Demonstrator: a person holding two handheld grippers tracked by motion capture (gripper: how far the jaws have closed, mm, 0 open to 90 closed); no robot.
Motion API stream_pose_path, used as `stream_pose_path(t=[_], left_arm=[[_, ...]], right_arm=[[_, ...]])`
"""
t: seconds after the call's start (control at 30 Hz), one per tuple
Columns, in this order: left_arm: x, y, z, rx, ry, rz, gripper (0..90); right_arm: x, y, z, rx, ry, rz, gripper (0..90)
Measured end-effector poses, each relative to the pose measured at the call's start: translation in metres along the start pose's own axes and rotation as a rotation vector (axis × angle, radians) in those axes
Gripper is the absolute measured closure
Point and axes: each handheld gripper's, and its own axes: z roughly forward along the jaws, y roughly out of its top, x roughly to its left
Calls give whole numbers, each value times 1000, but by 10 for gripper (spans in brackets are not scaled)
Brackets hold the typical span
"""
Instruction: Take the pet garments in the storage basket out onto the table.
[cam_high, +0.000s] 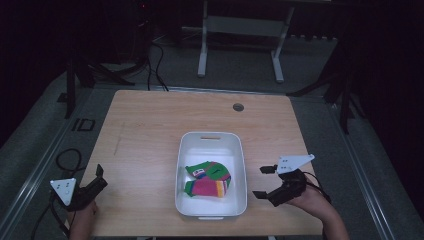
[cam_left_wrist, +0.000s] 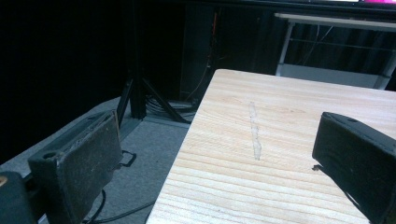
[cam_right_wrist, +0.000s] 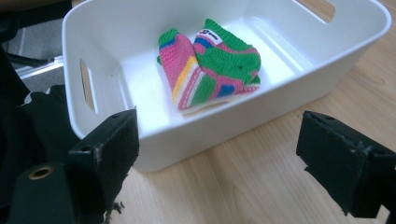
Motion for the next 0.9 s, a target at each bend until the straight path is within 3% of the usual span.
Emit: stream_pose_path(t=[0.3,0.43,0.9], left_arm=[[0,0,0,0,-2,0,19],[0,0,0,1,-4,-1,19],[0,0,0,-2,-9,2,18]], right_arm=[[4,30,17,48,20,-57,133],[6,38,23,43,22,-77,140],[22,66,78,139,92,-138,148]])
